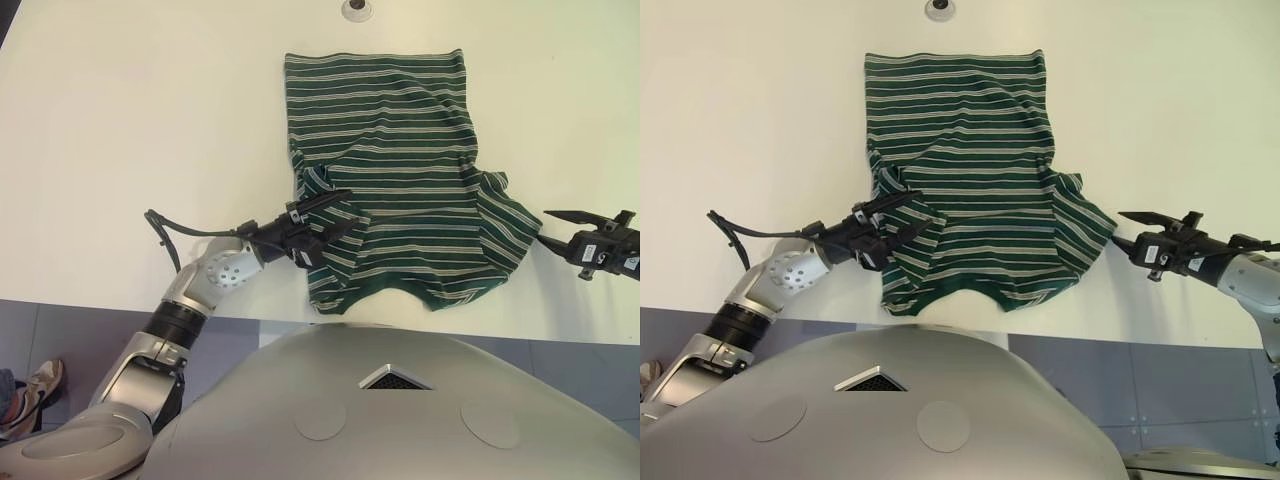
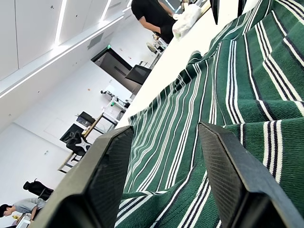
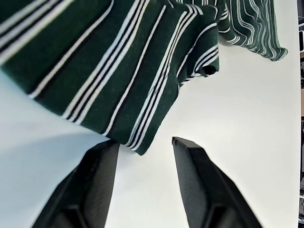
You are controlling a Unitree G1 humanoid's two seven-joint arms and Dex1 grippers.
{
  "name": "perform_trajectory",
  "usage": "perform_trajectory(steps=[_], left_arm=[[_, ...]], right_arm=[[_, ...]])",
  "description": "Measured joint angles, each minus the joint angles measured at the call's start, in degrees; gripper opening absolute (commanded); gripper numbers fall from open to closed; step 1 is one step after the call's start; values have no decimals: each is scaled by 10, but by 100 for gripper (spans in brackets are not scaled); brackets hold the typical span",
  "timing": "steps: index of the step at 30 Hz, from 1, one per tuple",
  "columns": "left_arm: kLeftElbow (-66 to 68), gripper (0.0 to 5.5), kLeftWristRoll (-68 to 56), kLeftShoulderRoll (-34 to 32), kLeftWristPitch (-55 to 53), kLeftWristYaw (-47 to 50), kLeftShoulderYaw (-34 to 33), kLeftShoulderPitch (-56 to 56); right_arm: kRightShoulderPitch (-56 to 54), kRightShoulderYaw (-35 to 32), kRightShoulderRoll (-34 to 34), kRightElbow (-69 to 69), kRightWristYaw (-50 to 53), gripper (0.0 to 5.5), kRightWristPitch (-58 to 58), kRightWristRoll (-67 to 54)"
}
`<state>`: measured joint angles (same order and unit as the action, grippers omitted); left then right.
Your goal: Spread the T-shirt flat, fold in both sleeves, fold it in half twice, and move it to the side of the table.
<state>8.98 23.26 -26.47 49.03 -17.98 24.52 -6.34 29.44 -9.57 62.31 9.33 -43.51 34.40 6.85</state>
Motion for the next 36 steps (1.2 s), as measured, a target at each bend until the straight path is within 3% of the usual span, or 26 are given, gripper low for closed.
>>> perform_trajectory(steps=[9, 21, 30, 36], left_arm=[[1, 252, 8, 3, 0, 1, 0, 0], [9, 252, 17, 4, 1, 10, 0, 3], [13, 252, 17, 5, 2, 11, 1, 4], [15, 252, 17, 6, 2, 11, 1, 4]], right_arm=[[-1, 13, 0, 1, 0, 7, -2, 2], [4, 20, -1, -24, -9, 2, 2, -9], [45, -27, -6, -133, -51, 2, 24, -140], [26, -36, -27, -145, -57, 2, 15, -146]])
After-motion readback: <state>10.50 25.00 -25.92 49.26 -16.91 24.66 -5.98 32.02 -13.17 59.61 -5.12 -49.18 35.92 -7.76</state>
